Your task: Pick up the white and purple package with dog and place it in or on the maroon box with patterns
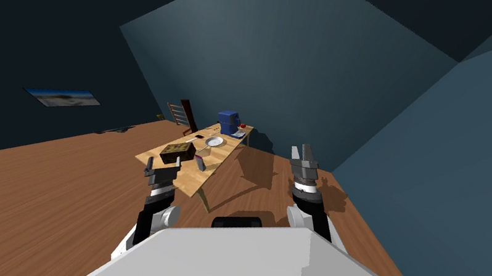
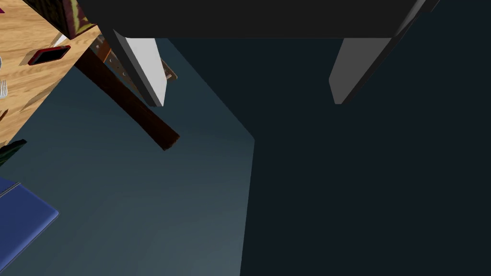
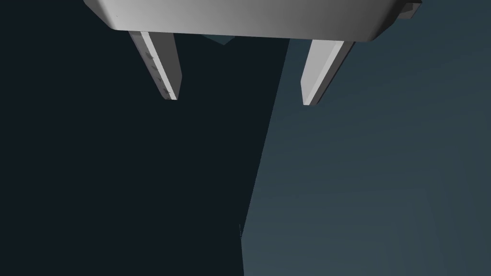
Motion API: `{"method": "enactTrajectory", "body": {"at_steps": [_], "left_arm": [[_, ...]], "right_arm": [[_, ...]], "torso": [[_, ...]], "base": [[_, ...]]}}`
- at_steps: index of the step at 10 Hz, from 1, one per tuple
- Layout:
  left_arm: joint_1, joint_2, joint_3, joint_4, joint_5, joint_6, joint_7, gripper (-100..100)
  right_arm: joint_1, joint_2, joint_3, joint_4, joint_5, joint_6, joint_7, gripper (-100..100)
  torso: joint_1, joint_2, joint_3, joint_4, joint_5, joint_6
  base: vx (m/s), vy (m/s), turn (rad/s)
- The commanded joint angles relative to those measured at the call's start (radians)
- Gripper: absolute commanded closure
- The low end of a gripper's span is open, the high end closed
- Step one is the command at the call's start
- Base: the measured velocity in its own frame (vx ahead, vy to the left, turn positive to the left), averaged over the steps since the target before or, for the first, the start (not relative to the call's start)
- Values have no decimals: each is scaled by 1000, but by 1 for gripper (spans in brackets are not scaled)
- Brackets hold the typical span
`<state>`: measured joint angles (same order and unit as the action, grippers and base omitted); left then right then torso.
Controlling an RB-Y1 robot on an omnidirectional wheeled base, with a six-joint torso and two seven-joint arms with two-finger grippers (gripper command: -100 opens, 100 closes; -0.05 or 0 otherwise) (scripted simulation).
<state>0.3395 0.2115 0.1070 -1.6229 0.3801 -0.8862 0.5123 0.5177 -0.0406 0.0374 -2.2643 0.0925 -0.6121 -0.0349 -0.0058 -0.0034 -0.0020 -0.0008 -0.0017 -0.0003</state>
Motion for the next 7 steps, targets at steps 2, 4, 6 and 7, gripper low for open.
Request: {"method": "enactTrajectory", "body": {"at_steps": [2, 4, 6, 7], "left_arm": [[-12, 7, 9, 65, 34, -45, 47, -100], [-23, 12, 18, 116, 63, -82, 89, -100], [-32, 16, 26, 170, 94, -118, 131, -100], [-32, 16, 26, 202, 94, -118, 131, -100]], "right_arm": [[0, 0, 0, 0, 0, 0, 0, 0], [0, 0, 0, 0, 0, 0, 0, 0], [0, 0, 0, 0, 0, 0, 0, 0], [0, 0, 0, 0, 0, 0, 0, 0]], "torso": [[-1, 0, 0, 0, 0, 0], [3, 2, 1, 0, 1, 0], [1, 0, 0, 0, 0, 0], [0, -2, -1, 0, 0, 0]], "base": [[52, -99, -59], [36, -54, -48], [84, -88, -60], [85, -78, -41]]}}
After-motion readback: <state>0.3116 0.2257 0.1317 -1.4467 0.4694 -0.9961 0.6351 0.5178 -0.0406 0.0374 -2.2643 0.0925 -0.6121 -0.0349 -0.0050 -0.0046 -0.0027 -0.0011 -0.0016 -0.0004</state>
